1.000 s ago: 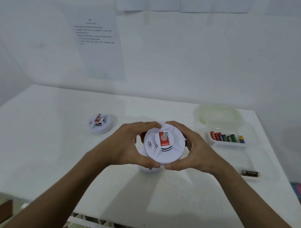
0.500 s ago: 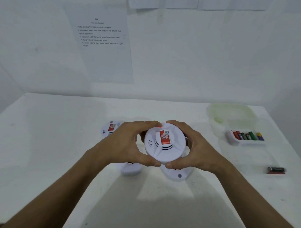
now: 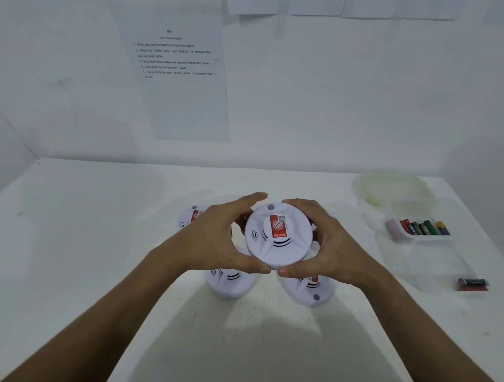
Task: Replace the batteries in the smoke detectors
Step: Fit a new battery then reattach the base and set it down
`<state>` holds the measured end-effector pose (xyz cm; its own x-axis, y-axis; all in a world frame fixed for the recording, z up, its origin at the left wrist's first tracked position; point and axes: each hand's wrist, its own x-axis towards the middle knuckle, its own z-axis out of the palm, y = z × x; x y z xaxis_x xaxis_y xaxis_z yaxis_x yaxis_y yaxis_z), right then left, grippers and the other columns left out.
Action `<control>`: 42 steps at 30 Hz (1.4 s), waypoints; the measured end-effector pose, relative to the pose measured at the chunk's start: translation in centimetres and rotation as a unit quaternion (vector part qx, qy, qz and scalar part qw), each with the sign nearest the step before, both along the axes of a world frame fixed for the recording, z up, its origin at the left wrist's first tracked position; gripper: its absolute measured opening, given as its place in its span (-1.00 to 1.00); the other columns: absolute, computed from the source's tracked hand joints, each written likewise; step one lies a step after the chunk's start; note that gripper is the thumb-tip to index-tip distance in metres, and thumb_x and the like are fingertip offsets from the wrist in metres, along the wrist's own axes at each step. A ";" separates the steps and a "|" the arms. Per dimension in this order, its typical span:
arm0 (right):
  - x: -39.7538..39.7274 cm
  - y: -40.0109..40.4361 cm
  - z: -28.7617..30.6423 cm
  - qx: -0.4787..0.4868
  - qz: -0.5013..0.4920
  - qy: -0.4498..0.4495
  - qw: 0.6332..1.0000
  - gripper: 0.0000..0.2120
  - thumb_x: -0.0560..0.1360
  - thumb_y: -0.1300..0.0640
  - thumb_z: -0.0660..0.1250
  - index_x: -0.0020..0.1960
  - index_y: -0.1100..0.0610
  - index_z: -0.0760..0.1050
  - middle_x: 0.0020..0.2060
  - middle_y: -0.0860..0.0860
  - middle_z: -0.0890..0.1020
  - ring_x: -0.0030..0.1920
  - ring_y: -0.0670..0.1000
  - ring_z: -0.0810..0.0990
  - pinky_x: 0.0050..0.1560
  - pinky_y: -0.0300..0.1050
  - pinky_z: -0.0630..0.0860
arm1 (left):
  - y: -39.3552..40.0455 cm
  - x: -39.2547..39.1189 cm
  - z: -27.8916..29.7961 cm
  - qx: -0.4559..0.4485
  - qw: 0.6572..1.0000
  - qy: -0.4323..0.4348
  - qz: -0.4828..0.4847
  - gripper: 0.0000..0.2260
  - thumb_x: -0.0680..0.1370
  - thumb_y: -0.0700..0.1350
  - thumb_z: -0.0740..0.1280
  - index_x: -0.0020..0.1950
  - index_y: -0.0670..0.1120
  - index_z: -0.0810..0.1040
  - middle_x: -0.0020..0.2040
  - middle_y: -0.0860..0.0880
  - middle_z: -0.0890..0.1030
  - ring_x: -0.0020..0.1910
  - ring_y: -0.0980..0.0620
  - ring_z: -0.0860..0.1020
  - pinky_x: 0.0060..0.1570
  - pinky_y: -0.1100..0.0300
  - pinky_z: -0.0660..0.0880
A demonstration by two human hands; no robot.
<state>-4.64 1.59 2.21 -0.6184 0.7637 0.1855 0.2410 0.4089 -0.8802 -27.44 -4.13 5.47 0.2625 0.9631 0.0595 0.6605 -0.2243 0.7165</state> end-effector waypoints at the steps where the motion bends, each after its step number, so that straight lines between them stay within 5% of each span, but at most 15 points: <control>1: 0.0 -0.1 0.0 0.002 -0.003 -0.002 1.000 -0.09 0.12 -0.04 0.64 0.40 -0.02 0.35 0.29 -0.15 0.48 0.32 -0.07 0.46 0.20 -0.19 0.53 | 0.1 0.0 -0.2 -0.007 1.000 0.006 0.000 -0.11 0.20 0.18 0.61 0.45 0.17 0.29 0.13 0.28 0.56 0.07 0.29 0.51 -0.09 0.47 0.38; 7: -0.3 -0.6 -0.3 -0.001 -0.016 -0.018 1.000 -0.07 0.08 -0.16 0.59 0.39 -0.13 0.34 0.28 -0.20 0.42 0.31 -0.09 0.44 0.14 -0.15 0.57 | -0.2 -0.3 -0.2 0.011 1.000 0.006 -0.004 -0.28 0.22 0.14 0.61 0.32 0.29 0.41 0.10 0.25 0.57 0.03 0.22 0.52 -0.14 0.50 0.39; 20: -1.3 -0.6 -0.6 0.007 -0.022 -0.009 1.000 -0.08 0.12 -0.13 0.62 0.41 -0.07 0.35 0.29 -0.20 0.45 0.30 -0.09 0.47 0.14 -0.19 0.55 | 0.0 -1.6 -0.9 0.021 1.000 -0.006 0.004 -0.24 0.20 0.10 0.64 0.35 0.24 0.43 -0.02 0.25 0.53 -0.03 0.22 0.50 -0.17 0.49 0.39; 27: -1.0 -0.9 -0.8 0.001 -0.036 -0.015 0.999 -0.08 0.14 -0.06 0.63 0.43 -0.03 0.33 0.30 -0.17 0.45 0.30 -0.09 0.46 0.16 -0.19 0.55 | 0.5 -1.6 -1.4 0.014 0.999 0.028 0.011 -0.16 0.09 0.36 0.50 0.36 0.30 0.39 -0.07 0.22 0.40 -0.16 0.17 0.47 -0.13 0.33 0.47; 32: -1.2 -0.8 -0.8 0.007 -0.038 -0.026 0.999 -0.10 0.17 -0.02 0.64 0.42 -0.09 0.32 0.30 -0.21 0.45 0.28 -0.09 0.47 0.09 -0.06 0.60 | 0.4 -1.7 -1.4 0.023 0.999 0.019 0.013 -0.23 0.12 0.33 0.51 0.31 0.29 0.42 -0.10 0.19 0.46 -0.20 0.14 0.47 -0.17 0.30 0.47; 37: -1.8 -0.7 -0.7 0.003 -0.036 -0.037 0.999 -0.07 0.15 -0.13 0.61 0.44 -0.12 0.30 0.29 -0.27 0.44 0.26 -0.12 0.47 0.07 -0.17 0.59 | 0.4 -2.2 -1.6 0.029 0.999 0.015 0.021 -0.26 0.17 0.24 0.59 0.31 0.31 0.42 -0.09 0.17 0.47 -0.21 0.15 0.47 -0.19 0.36 0.46; 42: -2.3 -0.6 -0.6 -0.014 -0.039 -0.023 0.999 -0.06 0.15 -0.04 0.63 0.44 -0.11 0.29 0.27 -0.25 0.45 0.22 -0.11 0.49 0.00 -0.14 0.59 | 0.6 -2.7 -1.7 0.032 0.999 0.012 0.030 -0.24 0.15 0.25 0.58 0.32 0.31 0.41 -0.07 0.14 0.47 -0.22 0.14 0.47 -0.16 0.31 0.50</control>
